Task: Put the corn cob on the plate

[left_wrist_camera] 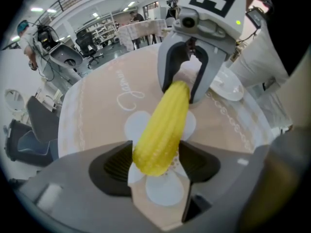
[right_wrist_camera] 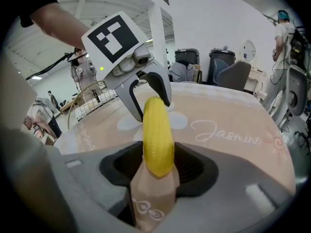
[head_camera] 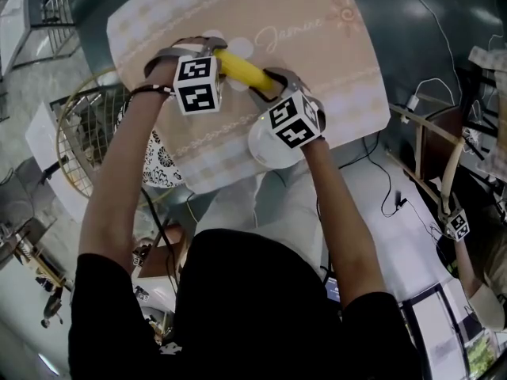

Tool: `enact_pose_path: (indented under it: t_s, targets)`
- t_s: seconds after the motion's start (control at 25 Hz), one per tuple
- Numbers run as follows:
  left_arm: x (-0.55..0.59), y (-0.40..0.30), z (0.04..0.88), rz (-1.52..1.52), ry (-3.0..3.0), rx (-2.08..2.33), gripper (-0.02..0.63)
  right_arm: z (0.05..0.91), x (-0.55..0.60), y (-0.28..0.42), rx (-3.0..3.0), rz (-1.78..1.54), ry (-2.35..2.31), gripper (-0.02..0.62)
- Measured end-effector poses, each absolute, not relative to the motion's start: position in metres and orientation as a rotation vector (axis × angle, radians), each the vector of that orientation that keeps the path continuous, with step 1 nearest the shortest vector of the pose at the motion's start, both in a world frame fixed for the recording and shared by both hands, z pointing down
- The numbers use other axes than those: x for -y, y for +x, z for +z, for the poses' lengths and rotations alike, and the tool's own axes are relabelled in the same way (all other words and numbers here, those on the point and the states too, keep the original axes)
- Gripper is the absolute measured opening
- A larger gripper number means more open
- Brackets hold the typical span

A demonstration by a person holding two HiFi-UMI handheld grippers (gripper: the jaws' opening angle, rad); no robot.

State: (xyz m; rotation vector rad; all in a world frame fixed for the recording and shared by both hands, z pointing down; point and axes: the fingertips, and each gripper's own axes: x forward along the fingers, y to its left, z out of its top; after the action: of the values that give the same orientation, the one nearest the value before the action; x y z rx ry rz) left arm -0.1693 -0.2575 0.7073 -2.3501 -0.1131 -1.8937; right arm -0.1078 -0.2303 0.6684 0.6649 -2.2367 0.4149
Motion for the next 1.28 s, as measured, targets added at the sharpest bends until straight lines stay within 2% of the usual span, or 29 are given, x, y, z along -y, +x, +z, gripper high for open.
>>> enact_pose_path:
  t_s: [1.28]
  targets:
    - [0.2528, -0.1703, 0.7081, -1.915, -2.387, 0.228, 0.301, 0.6770, 0.2287, -0.1123, 2.242, 0.415, 0.649, 0.209]
